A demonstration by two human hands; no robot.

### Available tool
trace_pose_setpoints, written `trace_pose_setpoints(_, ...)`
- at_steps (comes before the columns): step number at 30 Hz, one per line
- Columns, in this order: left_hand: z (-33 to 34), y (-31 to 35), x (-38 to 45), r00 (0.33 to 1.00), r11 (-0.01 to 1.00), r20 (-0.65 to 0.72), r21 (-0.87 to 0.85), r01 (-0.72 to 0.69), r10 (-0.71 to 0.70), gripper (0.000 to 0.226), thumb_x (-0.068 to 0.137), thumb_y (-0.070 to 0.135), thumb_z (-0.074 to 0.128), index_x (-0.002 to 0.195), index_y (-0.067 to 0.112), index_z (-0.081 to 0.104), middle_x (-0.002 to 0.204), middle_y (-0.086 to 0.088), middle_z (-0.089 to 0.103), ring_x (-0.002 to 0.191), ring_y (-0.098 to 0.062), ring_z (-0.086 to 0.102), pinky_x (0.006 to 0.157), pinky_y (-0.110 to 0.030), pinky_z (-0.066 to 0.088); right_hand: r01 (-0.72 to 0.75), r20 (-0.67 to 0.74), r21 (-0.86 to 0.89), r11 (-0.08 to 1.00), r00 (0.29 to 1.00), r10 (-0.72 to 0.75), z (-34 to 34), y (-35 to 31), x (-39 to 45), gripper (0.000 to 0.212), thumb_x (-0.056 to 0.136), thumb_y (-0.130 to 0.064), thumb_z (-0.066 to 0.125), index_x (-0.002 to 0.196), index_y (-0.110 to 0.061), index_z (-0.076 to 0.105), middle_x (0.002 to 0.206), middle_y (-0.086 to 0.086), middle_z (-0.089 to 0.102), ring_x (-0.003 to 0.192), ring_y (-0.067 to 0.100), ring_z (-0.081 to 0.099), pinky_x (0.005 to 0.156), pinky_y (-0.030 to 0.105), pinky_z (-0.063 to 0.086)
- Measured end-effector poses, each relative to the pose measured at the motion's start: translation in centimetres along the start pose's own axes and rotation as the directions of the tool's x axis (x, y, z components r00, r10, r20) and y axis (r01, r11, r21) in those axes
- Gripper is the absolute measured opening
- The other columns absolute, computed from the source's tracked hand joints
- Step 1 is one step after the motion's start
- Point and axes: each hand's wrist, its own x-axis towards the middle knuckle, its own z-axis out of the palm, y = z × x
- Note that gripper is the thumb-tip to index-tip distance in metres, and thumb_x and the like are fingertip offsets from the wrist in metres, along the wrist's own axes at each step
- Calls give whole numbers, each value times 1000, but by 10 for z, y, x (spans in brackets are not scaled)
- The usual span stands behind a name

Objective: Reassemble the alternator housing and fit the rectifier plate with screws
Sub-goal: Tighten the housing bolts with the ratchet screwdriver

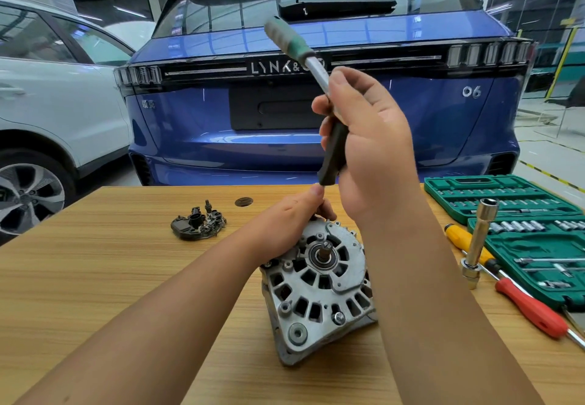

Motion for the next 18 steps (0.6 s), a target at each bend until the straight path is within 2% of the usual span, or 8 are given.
trace_pose_setpoints(2, 0, -1, -1, 999, 1000, -28, -14, 20, -20, 63, 105, 58, 12, 112, 31, 69, 117, 13, 67, 105, 13, 55, 93, -10, 37, -132, 38, 81, 988, 991, 129, -1, -3, 2, 11, 102, -19, 55, 107, -13, 63, 85, 1, 66, 71, 10, 54, 66, 23, 44)
trace_pose_setpoints(4, 0, 2, -3, 997, 998, -58, -40, 40, -42, 55, 104, 61, 11, 98, 42, 63, 98, 31, 66, 87, 28, 51, 72, 5, 32, -215, 87, 186, 959, 976, 201, -3, -5, 3, 11, 101, -13, 51, 98, -10, 62, 85, 2, 61, 71, 12, 49, 67, 23, 41)
trace_pose_setpoints(6, 0, 4, -4, 996, 996, -74, -72, 54, -59, 58, 103, 64, 9, 94, 43, 62, 83, 46, 61, 81, 32, 49, 62, 8, 30, -267, 165, 301, 916, 960, 225, -4, -6, 3, 9, 96, -5, 52, 95, -10, 59, 84, 2, 56, 71, 11, 51, 70, 22, 43)
trace_pose_setpoints(9, 0, 3, -3, 994, 993, -87, -107, 56, -65, 66, 101, 67, 8, 89, 44, 69, 78, 49, 58, 78, 30, 51, 60, 8, 31, -294, 235, 428, 855, 949, 209, -8, -3, 4, 25, 81, 1, 62, 100, -15, 55, 79, 0, 59, 70, 11, 60, 72, 22, 49)
trace_pose_setpoints(12, 0, 5, -2, 995, 995, -78, -87, 57, -64, 64, 103, 65, 10, 74, 57, 66, 71, 56, 51, 73, 37, 44, 60, 11, 26, -52, 123, 345, 937, 992, 10, -7, 8, 5, 27, 82, 8, 65, 87, -16, 51, 87, 2, 59, 76, 15, 58, 77, 25, 48)
trace_pose_setpoints(14, 1, 4, 0, 995, 992, -70, -105, 70, -78, 54, 105, 61, 11, 81, 51, 58, 71, 58, 49, 74, 39, 42, 63, 12, 26, 250, 38, 49, 967, 967, -252, -5, 16, 4, 20, 84, 4, 65, 89, -14, 59, 94, 5, 62, 82, 15, 59, 79, 29, 49)
trace_pose_setpoints(16, 1, 0, 3, 994, 991, -70, -108, 75, -83, 45, 109, 53, 13, 87, 49, 52, 74, 58, 50, 78, 39, 42, 66, 11, 27, 517, 142, -283, 808, 856, -498, -3, 25, 3, 22, 90, 6, 64, 103, -12, 64, 104, 13, 64, 95, 21, 62, 87, 35, 51)
trace_pose_setpoints(18, 0, -1, 3, 994, 992, -78, -99, 72, -80, 44, 111, 49, 14, 88, 47, 51, 74, 59, 49, 79, 39, 42, 67, 10, 28, 599, 245, -388, 701, 800, -548, -4, 31, 0, 30, 94, 8, 60, 114, -14, 60, 112, 18, 63, 104, 29, 62, 94, 41, 52)
